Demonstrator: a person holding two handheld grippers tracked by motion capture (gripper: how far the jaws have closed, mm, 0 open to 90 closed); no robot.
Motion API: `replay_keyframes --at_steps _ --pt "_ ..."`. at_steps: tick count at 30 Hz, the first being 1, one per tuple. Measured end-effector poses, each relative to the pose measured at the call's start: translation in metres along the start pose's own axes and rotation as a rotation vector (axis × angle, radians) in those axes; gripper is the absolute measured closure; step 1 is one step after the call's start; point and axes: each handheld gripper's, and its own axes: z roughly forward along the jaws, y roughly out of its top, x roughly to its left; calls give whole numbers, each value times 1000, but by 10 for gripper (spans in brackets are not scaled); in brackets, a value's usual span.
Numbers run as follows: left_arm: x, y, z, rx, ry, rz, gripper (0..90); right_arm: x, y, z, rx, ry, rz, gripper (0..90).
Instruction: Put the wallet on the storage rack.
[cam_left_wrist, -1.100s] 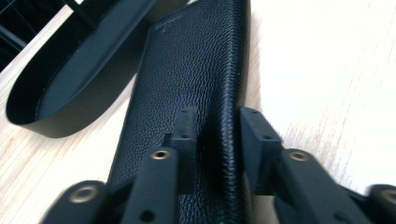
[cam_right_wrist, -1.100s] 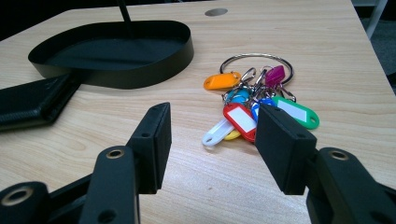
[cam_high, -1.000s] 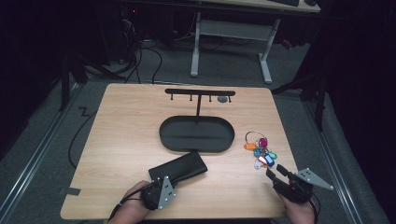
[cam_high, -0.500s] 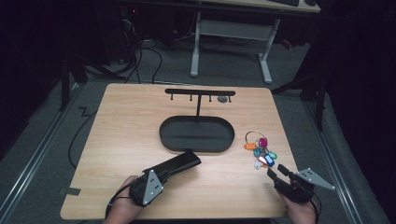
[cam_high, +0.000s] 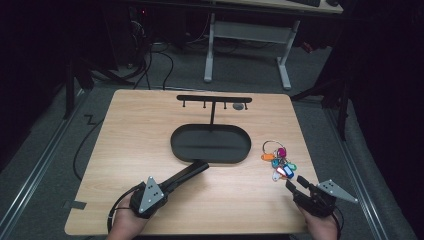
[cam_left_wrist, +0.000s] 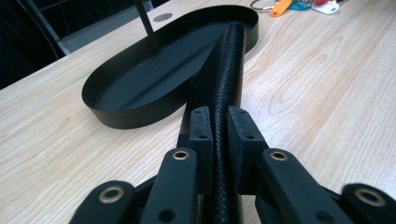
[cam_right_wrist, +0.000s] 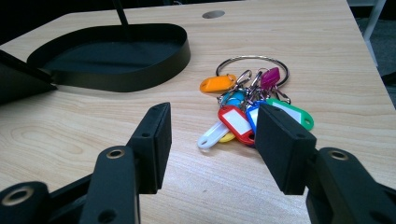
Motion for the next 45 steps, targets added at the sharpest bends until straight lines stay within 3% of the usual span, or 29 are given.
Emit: replay_keyframes --at_steps 4,7,11,13,14,16,18,19,21,22,28,36,41,44,45 --pt "1 2 -5 -22 -22 -27 819 0 0 1 2 -2 -2 468" --pt "0 5 -6 -34 -27 -17 821 0 0 1 3 -1 -5 468" --pt "-3 8 -7 -37 -63 -51 822 1 0 2 5 0 -5 468" --pt "-3 9 -9 -57 -84 -83 823 0 0 1 4 -1 -7 468" --pt "-1 11 -11 -75 -103 -121 822 0 0 1 4 -1 -7 468" --pt "1 10 -12 -81 -110 -143 821 0 0 1 6 -1 -3 468" --pt "6 8 -10 -68 -121 -190 819 0 0 2 6 -1 -5 468" --pt "6 8 -10 -68 -121 -190 816 0 0 2 6 -1 -5 468" --pt "10 4 -6 -53 -131 -228 812 1 0 2 7 1 -6 468" --pt "14 2 -5 -58 -147 -268 798 1 0 2 8 1 -10 468" --pt "18 -1 -5 -64 -120 -262 742 1 -1 4 14 2 -8 467" --pt "21 -7 -2 -37 -121 -243 643 2 -2 6 20 6 -6 467" --pt "19 -9 -2 -16 -113 -188 619 1 -2 6 18 6 -4 467" --pt "21 -10 -2 -8 -118 -181 624 1 -2 6 17 6 -5 467" --pt "23 -10 -2 -1 -139 -194 648 1 -2 6 16 6 -7 467"
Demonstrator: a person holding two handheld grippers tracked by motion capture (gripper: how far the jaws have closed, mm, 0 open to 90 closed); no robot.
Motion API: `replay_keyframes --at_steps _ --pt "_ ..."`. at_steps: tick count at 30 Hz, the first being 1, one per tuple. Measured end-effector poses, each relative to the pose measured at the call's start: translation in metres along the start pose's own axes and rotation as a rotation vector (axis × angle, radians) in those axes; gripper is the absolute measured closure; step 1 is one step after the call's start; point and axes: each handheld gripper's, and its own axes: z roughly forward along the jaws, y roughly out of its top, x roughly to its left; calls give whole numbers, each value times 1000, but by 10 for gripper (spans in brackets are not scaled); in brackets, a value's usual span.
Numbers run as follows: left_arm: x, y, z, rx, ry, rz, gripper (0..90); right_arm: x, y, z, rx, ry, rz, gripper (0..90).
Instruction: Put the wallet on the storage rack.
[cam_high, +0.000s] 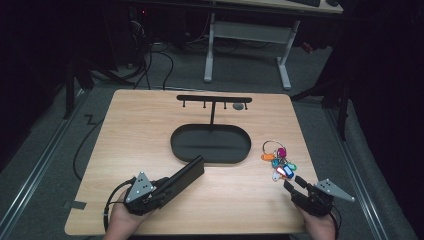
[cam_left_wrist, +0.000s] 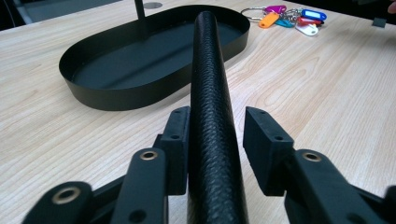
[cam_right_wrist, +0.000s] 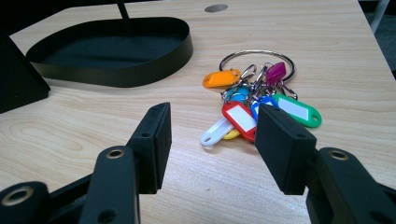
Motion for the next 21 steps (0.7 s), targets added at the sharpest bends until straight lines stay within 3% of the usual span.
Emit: replay_keyframes --at_steps 2,5,13,21 --pt "3 -1 -1 -2 -22 -23 682 0 0 -1 -1 0 4 467" --pt "3 -1 -1 -8 -29 -17 713 -1 0 -1 0 -6 0 471" --pt "-6 3 -2 29 -21 84 735 -1 1 -1 2 -8 5 472" --pt "-4 3 -2 22 -20 74 745 -1 1 -1 1 -5 4 470"
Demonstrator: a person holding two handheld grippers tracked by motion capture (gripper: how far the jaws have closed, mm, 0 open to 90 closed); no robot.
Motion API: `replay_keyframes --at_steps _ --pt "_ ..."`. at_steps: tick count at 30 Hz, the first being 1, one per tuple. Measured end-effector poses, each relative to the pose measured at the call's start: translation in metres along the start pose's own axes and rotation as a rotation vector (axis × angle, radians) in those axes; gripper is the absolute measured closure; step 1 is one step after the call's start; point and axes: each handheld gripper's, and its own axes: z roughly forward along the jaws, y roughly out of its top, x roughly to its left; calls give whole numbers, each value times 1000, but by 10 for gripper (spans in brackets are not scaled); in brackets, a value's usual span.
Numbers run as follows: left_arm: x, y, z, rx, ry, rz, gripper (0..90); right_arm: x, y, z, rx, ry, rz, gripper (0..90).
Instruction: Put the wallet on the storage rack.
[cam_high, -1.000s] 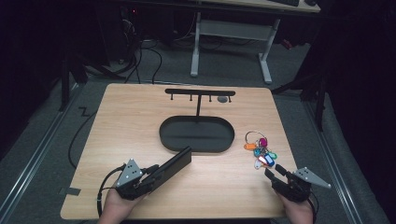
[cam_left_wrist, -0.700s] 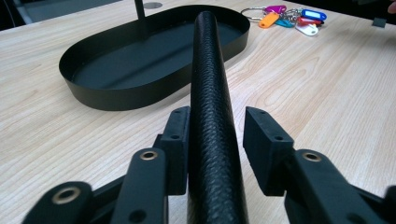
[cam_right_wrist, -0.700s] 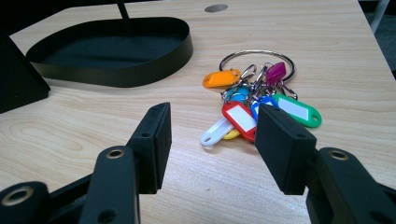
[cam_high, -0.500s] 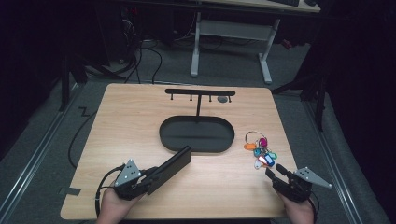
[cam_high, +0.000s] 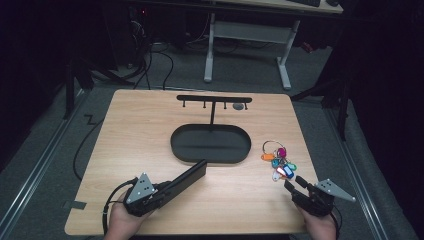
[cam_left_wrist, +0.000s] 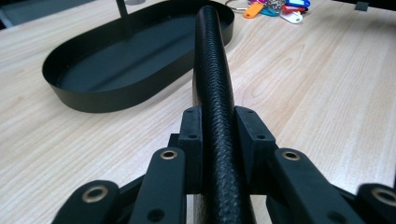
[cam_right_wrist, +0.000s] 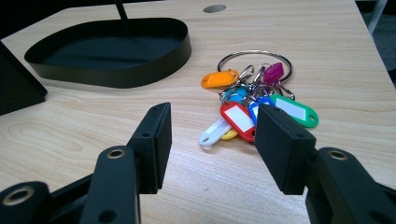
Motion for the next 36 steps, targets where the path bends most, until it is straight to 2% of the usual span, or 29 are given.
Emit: replay_keyframes --at_steps 5,11,16,20,23,26,28,31,36 --pt "-2 2 -1 -6 20 37 756 0 0 0 -1 0 2 469" --pt "-3 5 -7 -43 14 88 760 -2 -1 0 2 -2 21 470" --pt "1 12 -7 -63 13 134 760 -2 -1 -2 -4 -3 12 470" --pt "7 24 0 -64 12 169 760 -3 0 -6 -15 -4 17 470" --pt "14 40 6 -73 3 191 761 -4 0 -7 -19 -1 20 470" --pt "18 55 13 -71 4 230 761 -4 0 -7 -19 0 23 471" --pt "20 65 19 -59 -1 271 761 -4 0 -7 -21 0 22 471" --pt "25 77 31 -46 -26 321 761 -4 0 -7 -22 2 22 470" --pt "36 89 53 -33 -57 363 761 -4 0 -7 -22 2 25 471"
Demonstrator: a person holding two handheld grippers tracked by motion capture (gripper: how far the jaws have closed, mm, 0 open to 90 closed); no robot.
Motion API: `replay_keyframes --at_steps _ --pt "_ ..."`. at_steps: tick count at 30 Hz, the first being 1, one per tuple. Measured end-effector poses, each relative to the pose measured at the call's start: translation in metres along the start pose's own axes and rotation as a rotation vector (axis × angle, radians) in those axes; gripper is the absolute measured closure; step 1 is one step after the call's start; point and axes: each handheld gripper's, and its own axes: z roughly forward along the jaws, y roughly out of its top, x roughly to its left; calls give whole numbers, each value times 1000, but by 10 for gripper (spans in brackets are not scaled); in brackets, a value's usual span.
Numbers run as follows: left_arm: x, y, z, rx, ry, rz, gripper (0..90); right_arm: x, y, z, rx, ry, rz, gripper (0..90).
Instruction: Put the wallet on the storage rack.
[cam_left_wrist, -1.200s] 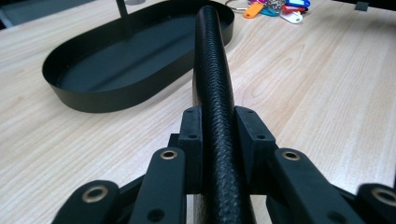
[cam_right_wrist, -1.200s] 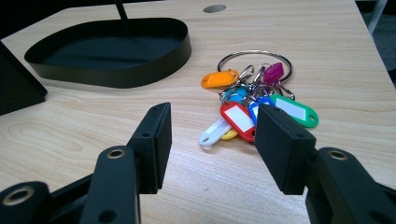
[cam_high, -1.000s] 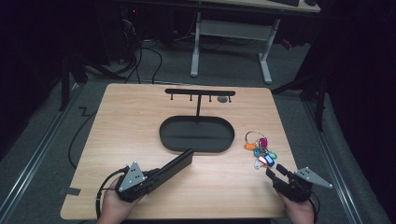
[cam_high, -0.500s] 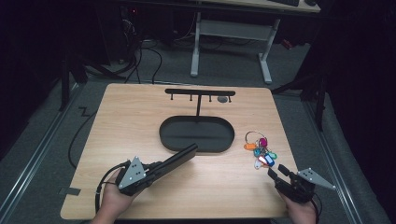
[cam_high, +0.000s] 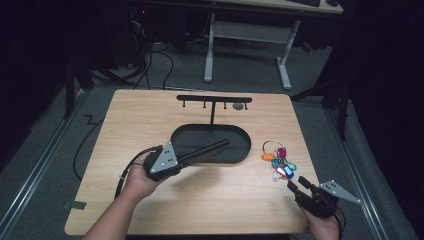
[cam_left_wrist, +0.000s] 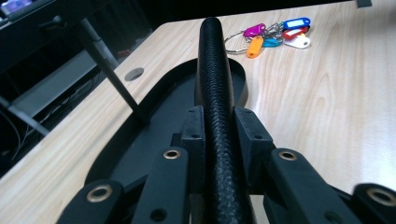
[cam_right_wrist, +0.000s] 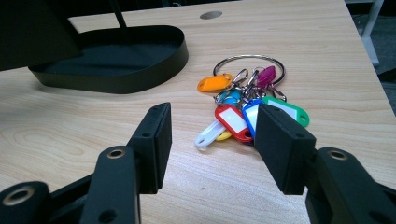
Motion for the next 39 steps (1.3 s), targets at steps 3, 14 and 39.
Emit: replay_keyframes --at_steps 3,14,39 --pt "11 0 11 -19 -16 8 761 0 0 0 3 1 3 471" --pt "47 1 48 15 -32 56 762 -2 -2 1 10 -2 10 472" --pt "36 -28 88 34 -115 60 729 -2 -7 1 21 0 32 473"
